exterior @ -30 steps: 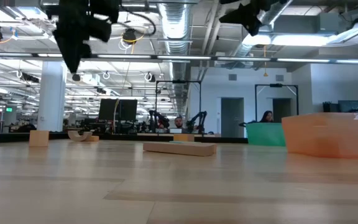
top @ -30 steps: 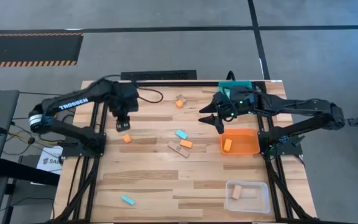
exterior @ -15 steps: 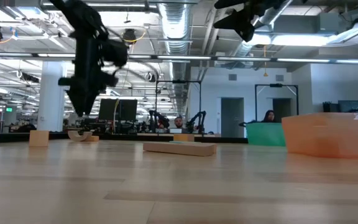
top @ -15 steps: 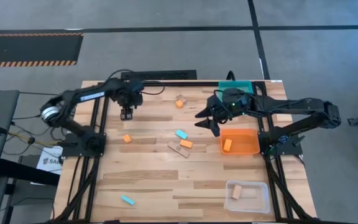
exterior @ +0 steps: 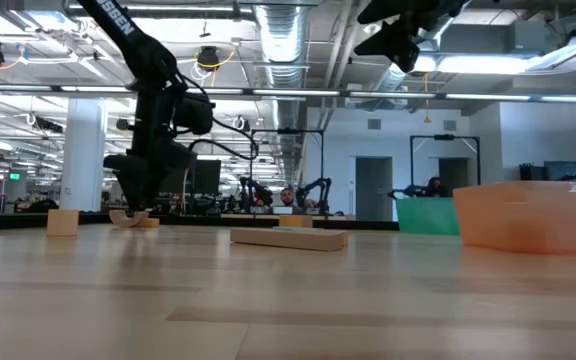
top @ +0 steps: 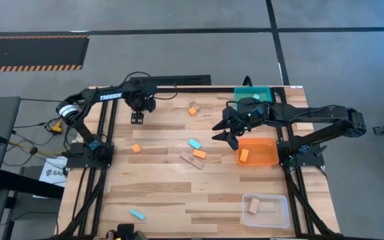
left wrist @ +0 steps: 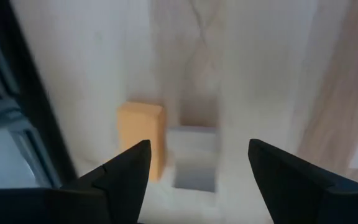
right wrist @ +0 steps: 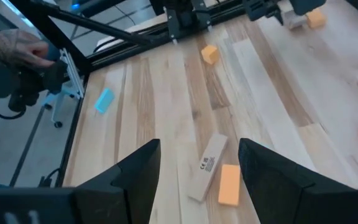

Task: Sort & place blocks by color
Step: Put the brown block into the transparent bin

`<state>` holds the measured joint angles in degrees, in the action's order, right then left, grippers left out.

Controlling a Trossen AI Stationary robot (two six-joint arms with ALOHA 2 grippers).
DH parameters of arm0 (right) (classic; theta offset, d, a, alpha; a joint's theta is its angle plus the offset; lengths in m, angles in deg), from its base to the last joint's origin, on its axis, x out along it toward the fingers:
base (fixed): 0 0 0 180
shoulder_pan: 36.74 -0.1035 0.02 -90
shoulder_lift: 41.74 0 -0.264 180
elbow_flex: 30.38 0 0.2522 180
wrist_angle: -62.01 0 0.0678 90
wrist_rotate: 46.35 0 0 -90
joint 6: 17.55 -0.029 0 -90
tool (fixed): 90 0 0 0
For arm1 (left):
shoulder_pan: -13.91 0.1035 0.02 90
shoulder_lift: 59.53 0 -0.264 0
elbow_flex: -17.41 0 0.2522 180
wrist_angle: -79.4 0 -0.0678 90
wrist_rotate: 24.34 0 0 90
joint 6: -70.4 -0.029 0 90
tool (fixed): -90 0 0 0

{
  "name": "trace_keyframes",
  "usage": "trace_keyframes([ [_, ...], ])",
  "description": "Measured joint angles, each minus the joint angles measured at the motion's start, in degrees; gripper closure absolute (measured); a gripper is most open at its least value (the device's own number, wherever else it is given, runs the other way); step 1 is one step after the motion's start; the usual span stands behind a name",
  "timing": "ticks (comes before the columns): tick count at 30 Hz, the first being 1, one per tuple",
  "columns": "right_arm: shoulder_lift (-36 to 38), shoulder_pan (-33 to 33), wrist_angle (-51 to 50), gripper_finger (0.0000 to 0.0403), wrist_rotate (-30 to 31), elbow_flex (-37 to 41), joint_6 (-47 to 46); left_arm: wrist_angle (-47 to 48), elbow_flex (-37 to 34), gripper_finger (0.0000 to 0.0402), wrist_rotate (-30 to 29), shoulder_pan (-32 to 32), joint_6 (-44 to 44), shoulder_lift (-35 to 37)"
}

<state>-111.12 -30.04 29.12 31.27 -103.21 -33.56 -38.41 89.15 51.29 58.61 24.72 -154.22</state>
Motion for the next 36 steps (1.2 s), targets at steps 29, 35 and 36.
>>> trace_keyframes([
  [29,0.00,0.17,-6.28,0.0163,-0.29,0.00,3.93,1.31,0.48,0.0300,1.57,2.96,5.85,-5.81],
  [35,0.00,0.18,-6.15,0.0163,-0.29,0.00,4.08,12.60,7.38,0.0300,19.39,1.27,9.90,-5.79],
  [36,0.00,0.17,-6.14,0.0163,-0.28,0.00,4.09,14.07,8.91,0.0300,24.30,0.96,10.77,-5.79],
])
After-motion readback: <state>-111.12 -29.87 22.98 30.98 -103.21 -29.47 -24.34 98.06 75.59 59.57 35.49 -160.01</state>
